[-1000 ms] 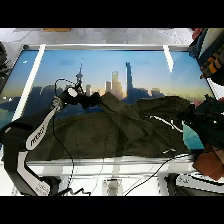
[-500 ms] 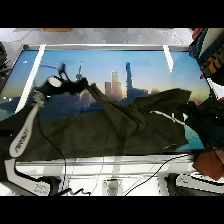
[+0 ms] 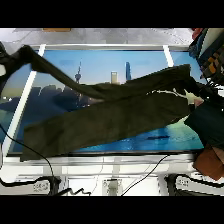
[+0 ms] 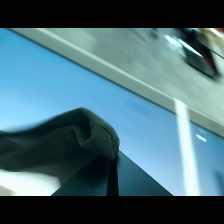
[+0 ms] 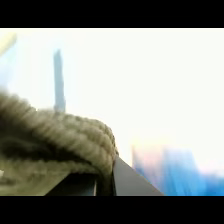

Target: Fold the clothes and pants, and hang the long-sleeved shirts on hangers.

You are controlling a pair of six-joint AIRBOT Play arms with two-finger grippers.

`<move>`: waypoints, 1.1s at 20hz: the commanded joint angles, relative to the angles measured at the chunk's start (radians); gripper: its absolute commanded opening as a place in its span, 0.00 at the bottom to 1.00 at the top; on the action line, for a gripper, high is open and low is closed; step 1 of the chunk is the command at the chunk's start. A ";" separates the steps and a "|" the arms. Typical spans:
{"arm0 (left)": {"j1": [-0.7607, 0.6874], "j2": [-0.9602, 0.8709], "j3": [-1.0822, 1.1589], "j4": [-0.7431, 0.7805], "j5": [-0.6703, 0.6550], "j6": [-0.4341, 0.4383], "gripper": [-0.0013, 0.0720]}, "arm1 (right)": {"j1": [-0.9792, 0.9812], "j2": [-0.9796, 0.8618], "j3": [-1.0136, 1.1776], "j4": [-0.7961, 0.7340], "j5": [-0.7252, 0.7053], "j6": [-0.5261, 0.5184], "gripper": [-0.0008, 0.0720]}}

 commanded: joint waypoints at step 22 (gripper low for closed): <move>0.118 -0.193 -0.232 0.670 -0.788 -0.275 0.05 | 0.029 -0.119 0.008 -0.212 -0.181 0.061 0.07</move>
